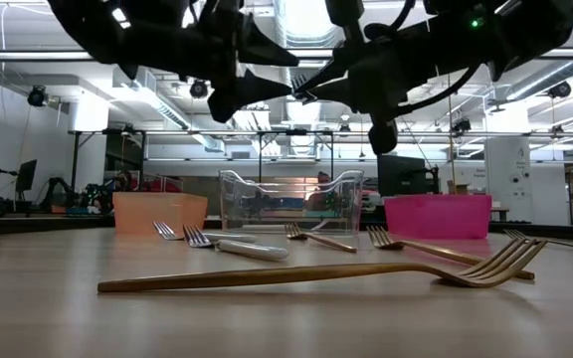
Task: Sort silverware by color (type)
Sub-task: Put the black fork into the orange bin
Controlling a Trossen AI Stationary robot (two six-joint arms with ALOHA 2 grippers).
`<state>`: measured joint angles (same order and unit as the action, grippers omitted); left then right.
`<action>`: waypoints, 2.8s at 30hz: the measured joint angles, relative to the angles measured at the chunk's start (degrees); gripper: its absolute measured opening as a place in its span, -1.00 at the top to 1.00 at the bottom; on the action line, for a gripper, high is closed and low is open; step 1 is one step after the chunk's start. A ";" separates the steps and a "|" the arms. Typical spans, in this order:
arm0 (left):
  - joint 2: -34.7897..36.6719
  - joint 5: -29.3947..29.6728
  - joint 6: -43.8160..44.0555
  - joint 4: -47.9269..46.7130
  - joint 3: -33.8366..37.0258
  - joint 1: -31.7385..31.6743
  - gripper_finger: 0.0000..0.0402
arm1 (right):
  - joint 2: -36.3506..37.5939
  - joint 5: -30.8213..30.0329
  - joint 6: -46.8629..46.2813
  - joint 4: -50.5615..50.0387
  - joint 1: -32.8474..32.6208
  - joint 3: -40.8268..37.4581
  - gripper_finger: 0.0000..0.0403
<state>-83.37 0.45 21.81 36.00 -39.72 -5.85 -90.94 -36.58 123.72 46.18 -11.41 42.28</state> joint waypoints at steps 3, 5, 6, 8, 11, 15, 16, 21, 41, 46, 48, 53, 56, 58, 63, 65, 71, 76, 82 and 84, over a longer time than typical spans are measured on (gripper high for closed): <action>-2.06 0.00 0.24 2.79 0.00 0.00 -0.13 | 0.32 -0.06 0.00 -0.07 -0.44 -0.02 0.96; -3.14 -0.02 0.08 5.12 0.02 0.00 -0.13 | 0.40 -0.02 0.17 -0.01 -0.78 -0.02 0.96; -3.61 -0.02 -0.06 6.49 0.00 0.00 -0.13 | 0.40 0.04 0.50 -0.03 -1.02 -0.02 0.96; -4.29 -0.02 -0.28 8.74 0.02 0.00 -0.13 | 0.25 0.07 1.59 -0.20 -1.20 -0.02 0.96; -4.97 -0.02 -0.49 11.00 0.00 0.00 -0.13 | 0.11 0.10 2.92 -0.39 -1.46 -0.02 0.96; -5.05 -0.03 -1.19 12.34 0.00 0.00 -0.13 | 0.07 0.52 2.91 -0.43 -1.50 -0.02 0.96; -5.05 -0.02 -1.34 12.66 0.00 0.00 -0.13 | 0.07 0.55 2.89 -0.43 -1.50 -0.02 0.96; -5.05 0.00 -1.60 14.96 0.00 0.00 -0.13 | 0.07 0.59 2.90 -0.38 -1.50 -0.02 0.96; -11.75 -2.19 0.46 22.83 0.00 0.00 -0.13 | 0.03 0.50 2.69 -0.49 -1.48 -0.02 0.96; -11.74 -3.13 1.10 20.00 0.00 0.02 -0.13 | 0.03 0.50 2.71 -0.91 -1.48 -0.02 0.96; -11.74 -3.13 0.13 18.94 0.00 0.00 -0.13 | 0.00 0.46 2.80 -1.00 -1.48 -0.02 0.96; -11.82 -4.40 -4.54 17.74 0.00 0.00 -0.13 | 0.00 0.39 2.95 -1.00 -2.13 -0.04 0.96; -11.85 -4.63 -5.93 18.36 0.00 -0.06 -0.13 | -0.05 0.50 6.00 -0.96 -2.99 -0.04 0.96; -11.85 -4.66 -5.95 18.82 0.00 -0.04 -0.13 | -0.30 0.52 9.31 -0.94 -3.51 -0.04 0.96; -11.85 -6.91 -5.88 22.39 0.00 -0.07 -0.13 | -1.23 0.54 12.47 -0.95 -3.97 -0.04 0.96; -11.85 -7.89 -5.87 22.92 0.00 -0.07 -0.10 | -1.76 0.54 12.13 -0.86 -3.97 -0.04 0.96; -11.85 -8.35 -5.82 22.39 0.00 -0.07 0.16 | -2.40 0.52 12.07 -0.51 -3.97 -0.09 0.96; -11.85 -8.03 -5.72 22.30 0.00 -0.07 0.53 | -2.40 0.60 12.00 -0.45 -3.99 -0.09 0.96; -11.85 -7.82 -6.22 22.32 0.00 -0.09 0.96 | -2.40 0.79 12.04 -0.47 -3.99 -0.09 0.96; -11.85 -7.83 -5.59 22.35 0.00 -0.09 0.98 | -2.40 0.76 11.64 -0.49 -3.99 -0.09 0.96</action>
<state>-95.22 -7.38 16.22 58.35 -39.72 -5.93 -93.34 -35.81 135.36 45.69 -15.40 42.19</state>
